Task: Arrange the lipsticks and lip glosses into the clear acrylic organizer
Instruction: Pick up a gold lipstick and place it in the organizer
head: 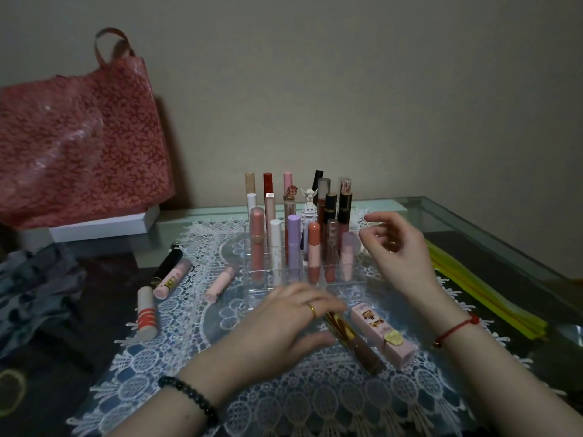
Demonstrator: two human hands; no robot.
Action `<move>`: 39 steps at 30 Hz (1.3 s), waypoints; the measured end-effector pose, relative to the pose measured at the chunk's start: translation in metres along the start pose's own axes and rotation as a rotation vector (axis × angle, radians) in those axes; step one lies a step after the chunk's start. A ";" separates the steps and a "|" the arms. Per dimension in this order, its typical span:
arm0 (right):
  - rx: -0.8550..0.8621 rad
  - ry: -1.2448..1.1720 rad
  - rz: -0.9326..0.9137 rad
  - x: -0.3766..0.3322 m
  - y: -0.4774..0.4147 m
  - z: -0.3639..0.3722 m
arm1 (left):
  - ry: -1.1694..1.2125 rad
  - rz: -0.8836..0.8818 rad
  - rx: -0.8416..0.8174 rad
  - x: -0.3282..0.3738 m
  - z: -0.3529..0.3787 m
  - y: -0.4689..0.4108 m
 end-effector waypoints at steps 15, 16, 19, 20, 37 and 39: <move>-0.071 -0.057 -0.035 -0.018 0.013 0.001 | 0.349 -0.055 0.251 -0.007 -0.027 0.002; -0.100 -0.087 -0.010 -0.021 0.016 0.003 | 0.403 -0.096 0.321 -0.010 -0.032 0.003; -0.230 -0.166 0.040 -0.034 0.027 0.012 | 0.544 -0.171 0.541 -0.019 -0.048 0.004; -0.284 -0.163 0.036 -0.040 0.031 0.016 | 0.599 -0.201 0.607 -0.023 -0.052 0.004; -0.409 -0.075 -0.060 -0.063 0.056 0.092 | 0.854 -0.539 0.979 -0.076 -0.069 0.016; -0.387 -0.064 -0.063 -0.060 0.056 0.092 | 0.848 -0.527 0.963 -0.076 -0.067 0.014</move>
Point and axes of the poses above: each hand's wrist, its own y-axis away from the middle knuckle, its own z-axis out of the palm, x = y × z, the point moved 5 cm from there along -y, towards the middle knuckle, and after that the axes turned 15 degrees about x, right-handed, at the moved point
